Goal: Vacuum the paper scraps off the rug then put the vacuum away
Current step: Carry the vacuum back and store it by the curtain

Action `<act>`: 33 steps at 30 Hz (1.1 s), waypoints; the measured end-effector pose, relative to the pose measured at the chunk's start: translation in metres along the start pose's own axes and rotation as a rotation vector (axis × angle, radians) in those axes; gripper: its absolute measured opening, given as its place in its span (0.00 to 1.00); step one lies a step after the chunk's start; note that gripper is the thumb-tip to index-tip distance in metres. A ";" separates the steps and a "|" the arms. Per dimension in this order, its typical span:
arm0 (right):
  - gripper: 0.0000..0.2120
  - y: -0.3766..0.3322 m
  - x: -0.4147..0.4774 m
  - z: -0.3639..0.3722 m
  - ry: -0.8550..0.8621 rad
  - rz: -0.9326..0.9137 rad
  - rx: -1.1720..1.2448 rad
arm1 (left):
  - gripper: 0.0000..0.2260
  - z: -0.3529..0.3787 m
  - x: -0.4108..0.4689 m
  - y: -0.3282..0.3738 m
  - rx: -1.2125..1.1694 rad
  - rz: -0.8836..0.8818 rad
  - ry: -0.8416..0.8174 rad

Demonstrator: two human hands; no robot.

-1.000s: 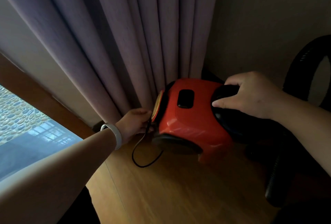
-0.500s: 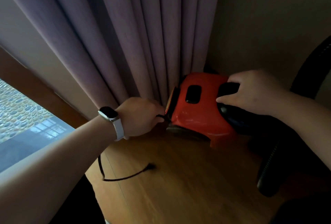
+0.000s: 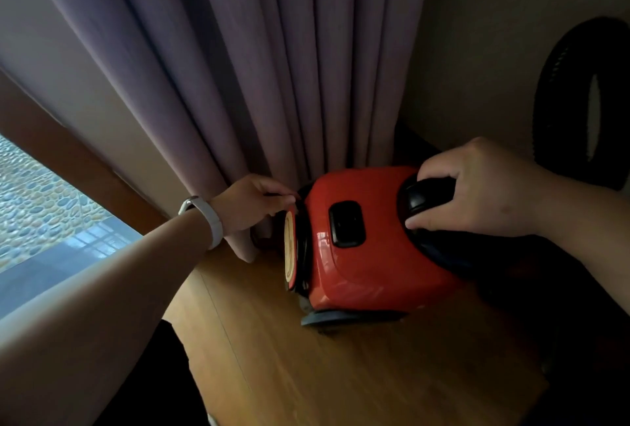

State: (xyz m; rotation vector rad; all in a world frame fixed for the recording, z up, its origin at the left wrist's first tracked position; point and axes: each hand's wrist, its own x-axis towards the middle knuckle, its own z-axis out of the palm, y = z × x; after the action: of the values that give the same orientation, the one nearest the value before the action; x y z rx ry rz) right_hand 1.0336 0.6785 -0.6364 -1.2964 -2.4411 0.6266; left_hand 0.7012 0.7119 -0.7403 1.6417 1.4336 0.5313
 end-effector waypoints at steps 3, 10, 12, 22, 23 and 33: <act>0.15 0.007 0.001 -0.006 0.075 0.048 0.038 | 0.09 0.011 0.001 -0.007 -0.210 -0.123 0.066; 0.11 0.023 0.007 -0.009 0.217 0.180 0.078 | 0.14 0.042 -0.006 0.003 -0.323 -0.251 0.150; 0.11 0.027 0.009 -0.007 0.236 0.231 0.067 | 0.16 0.048 -0.009 0.012 -0.265 -0.274 0.137; 0.20 0.041 0.014 0.006 0.296 0.369 -0.149 | 0.11 0.044 -0.040 0.064 0.661 -0.023 -0.175; 0.19 0.041 0.015 0.007 0.289 0.373 -0.166 | 0.12 0.045 -0.044 0.068 0.841 0.071 -0.164; 0.18 0.020 0.006 0.005 0.112 0.101 -0.228 | 0.19 0.014 -0.028 0.061 0.970 0.610 -0.011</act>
State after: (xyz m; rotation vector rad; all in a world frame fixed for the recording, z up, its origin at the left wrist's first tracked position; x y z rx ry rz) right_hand 1.0423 0.6924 -0.6502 -1.5057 -2.4219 0.2965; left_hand 0.7401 0.6836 -0.6912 2.8846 1.2196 0.1153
